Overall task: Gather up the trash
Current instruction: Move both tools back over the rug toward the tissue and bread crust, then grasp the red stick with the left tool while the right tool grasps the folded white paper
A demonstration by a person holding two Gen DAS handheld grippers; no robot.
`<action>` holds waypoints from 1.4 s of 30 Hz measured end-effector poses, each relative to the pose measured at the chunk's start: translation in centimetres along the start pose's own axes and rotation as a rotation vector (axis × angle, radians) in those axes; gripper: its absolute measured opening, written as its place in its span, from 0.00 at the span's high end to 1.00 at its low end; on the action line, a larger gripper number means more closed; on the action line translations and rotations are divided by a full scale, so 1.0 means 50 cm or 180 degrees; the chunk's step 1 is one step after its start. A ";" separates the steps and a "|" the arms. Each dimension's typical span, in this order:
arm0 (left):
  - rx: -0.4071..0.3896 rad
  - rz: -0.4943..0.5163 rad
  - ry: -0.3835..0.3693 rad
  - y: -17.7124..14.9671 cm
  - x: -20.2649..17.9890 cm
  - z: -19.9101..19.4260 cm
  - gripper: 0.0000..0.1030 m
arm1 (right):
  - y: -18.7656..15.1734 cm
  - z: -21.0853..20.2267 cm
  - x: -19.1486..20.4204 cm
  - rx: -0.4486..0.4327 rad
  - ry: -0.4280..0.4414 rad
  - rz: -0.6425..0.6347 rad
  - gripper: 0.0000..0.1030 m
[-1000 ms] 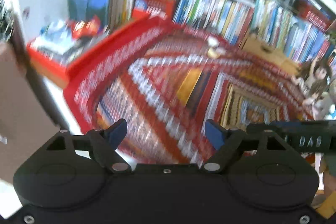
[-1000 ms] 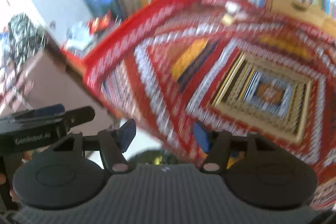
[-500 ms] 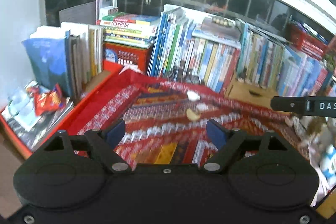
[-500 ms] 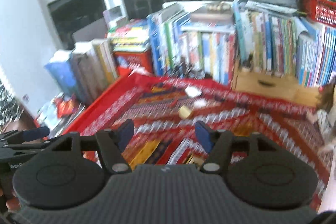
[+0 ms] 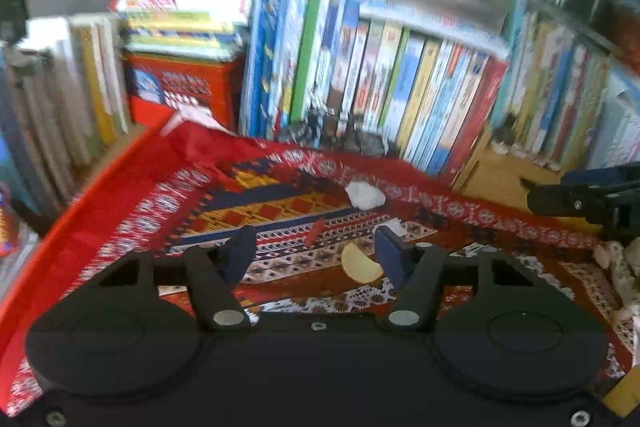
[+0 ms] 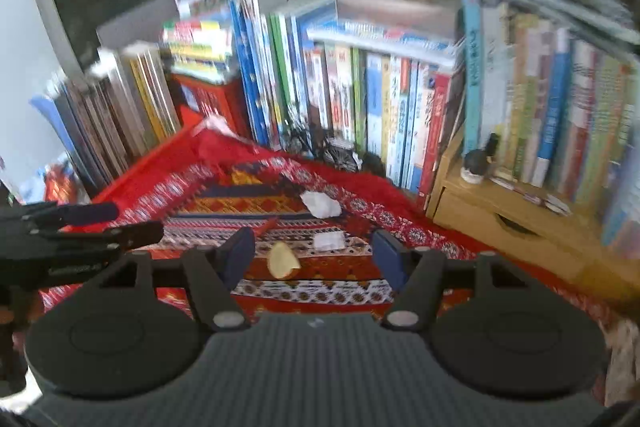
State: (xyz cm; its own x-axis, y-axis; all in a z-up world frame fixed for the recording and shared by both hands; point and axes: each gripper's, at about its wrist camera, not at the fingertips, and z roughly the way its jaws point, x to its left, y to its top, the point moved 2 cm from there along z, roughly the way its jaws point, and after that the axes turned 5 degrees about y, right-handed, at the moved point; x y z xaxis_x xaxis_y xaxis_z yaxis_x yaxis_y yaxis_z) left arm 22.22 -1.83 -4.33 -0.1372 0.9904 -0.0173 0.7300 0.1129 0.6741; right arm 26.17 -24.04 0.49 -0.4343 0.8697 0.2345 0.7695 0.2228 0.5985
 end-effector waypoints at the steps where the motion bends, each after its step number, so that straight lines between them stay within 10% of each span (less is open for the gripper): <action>1: 0.0073 0.0035 0.0011 0.003 -0.007 0.036 0.46 | 0.003 0.026 -0.012 0.0071 0.0030 -0.0035 0.26; 7: 0.0361 0.0228 0.0014 0.023 -0.034 0.210 0.58 | 0.022 0.200 -0.041 0.0707 0.0214 -0.0654 0.26; 19: 0.0846 0.0348 -0.0144 0.008 -0.033 0.416 0.72 | 0.031 0.428 -0.075 0.1354 0.0522 -0.0493 0.28; 25: 0.0812 0.0420 -0.0171 -0.005 -0.044 0.430 0.90 | 0.003 0.467 -0.049 0.1457 0.0518 -0.0655 0.31; 29: 0.0803 0.0416 -0.0210 -0.005 -0.043 0.418 0.90 | -0.008 0.478 -0.042 0.1473 0.0510 -0.0614 0.57; 42: 0.0656 0.0429 -0.0140 0.010 -0.056 0.287 0.90 | 0.020 0.364 -0.018 0.1211 0.0601 -0.0512 0.58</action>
State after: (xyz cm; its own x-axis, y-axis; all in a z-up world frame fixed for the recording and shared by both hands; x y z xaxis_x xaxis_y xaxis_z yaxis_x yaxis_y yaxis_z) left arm 32.56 -3.39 -14.56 -0.0032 0.9996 0.0274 0.8615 -0.0112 0.5077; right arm 35.85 -16.58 -13.03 -0.6130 0.7231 0.3183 0.7873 0.5252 0.3231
